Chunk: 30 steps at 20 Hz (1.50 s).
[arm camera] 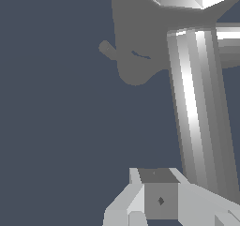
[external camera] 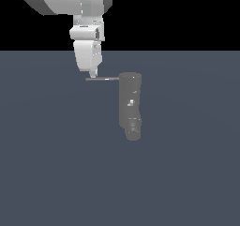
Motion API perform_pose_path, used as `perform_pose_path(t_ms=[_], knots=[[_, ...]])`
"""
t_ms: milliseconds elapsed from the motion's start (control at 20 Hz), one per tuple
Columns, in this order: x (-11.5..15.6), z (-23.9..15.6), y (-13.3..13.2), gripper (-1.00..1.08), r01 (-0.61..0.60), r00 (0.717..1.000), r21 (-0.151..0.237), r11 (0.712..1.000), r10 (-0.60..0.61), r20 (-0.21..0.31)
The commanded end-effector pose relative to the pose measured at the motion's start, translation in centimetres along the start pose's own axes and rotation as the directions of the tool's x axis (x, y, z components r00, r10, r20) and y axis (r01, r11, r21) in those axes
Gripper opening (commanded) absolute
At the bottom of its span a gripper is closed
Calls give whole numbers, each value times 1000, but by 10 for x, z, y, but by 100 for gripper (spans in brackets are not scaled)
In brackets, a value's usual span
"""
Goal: Turn on the faucet by rotating a designated handle.
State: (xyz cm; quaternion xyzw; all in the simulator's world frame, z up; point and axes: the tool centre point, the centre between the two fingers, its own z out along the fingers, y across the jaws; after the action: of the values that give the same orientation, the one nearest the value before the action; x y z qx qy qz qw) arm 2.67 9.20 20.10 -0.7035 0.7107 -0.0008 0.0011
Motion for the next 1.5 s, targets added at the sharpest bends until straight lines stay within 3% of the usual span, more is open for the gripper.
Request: perform_pose_path(t_ms=[0, 1000, 1450], knots=[[1, 0, 9, -100, -2, 1000, -3, 1000, 2, -2], [3, -1, 67, -100, -2, 1000, -3, 1000, 2, -1], [24, 0, 82, -100, -7, 1000, -1, 1000, 7, 0]])
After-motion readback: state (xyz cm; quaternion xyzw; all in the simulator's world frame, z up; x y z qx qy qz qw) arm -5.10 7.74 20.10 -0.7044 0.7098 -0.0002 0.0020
